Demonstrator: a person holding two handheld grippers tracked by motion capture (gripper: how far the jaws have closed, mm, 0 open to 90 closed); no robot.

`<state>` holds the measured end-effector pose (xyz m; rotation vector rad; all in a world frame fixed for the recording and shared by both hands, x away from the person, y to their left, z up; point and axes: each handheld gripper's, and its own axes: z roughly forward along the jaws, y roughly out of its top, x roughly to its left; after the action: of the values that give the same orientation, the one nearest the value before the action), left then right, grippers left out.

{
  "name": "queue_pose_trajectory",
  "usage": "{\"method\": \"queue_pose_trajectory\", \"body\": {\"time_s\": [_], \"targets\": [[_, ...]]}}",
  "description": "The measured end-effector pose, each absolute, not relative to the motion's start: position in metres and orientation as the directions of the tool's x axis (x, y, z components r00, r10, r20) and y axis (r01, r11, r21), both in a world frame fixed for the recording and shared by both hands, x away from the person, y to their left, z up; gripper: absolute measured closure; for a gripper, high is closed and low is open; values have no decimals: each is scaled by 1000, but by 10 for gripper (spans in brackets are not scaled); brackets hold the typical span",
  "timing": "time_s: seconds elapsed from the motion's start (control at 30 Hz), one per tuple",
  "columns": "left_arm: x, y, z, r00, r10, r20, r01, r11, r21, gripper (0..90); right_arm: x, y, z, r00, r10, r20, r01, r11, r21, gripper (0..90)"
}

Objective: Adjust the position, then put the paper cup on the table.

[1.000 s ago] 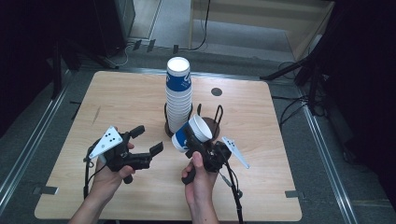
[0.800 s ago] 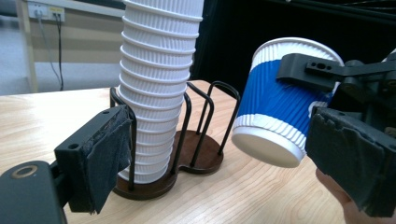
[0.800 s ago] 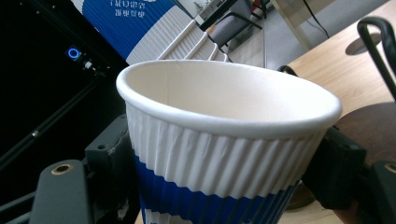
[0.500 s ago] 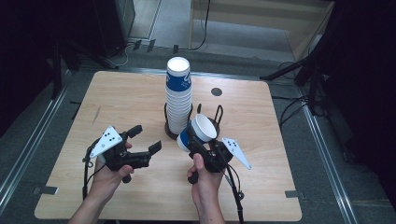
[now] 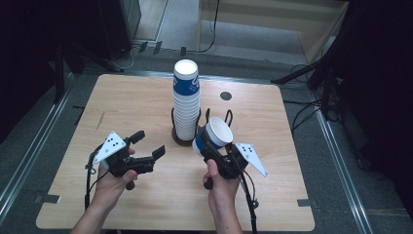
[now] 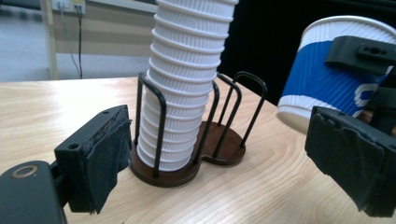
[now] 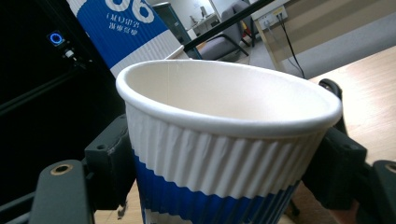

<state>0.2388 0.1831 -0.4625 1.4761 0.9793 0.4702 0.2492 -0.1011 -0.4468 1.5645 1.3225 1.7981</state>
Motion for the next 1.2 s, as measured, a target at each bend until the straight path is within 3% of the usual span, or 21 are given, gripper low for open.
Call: {"method": "queue_pose_trajectory", "body": {"time_s": [0.77,1.2], "targets": [[248,219,-481,452,853,-259,307,124,943,80,261,-127,-432,-264,860,437,182,-401,898,219],[255,234,-500,384,893,-237,324,110,940,80,270,-137,-426,-231,919,321,120,-300,946,217]]}}
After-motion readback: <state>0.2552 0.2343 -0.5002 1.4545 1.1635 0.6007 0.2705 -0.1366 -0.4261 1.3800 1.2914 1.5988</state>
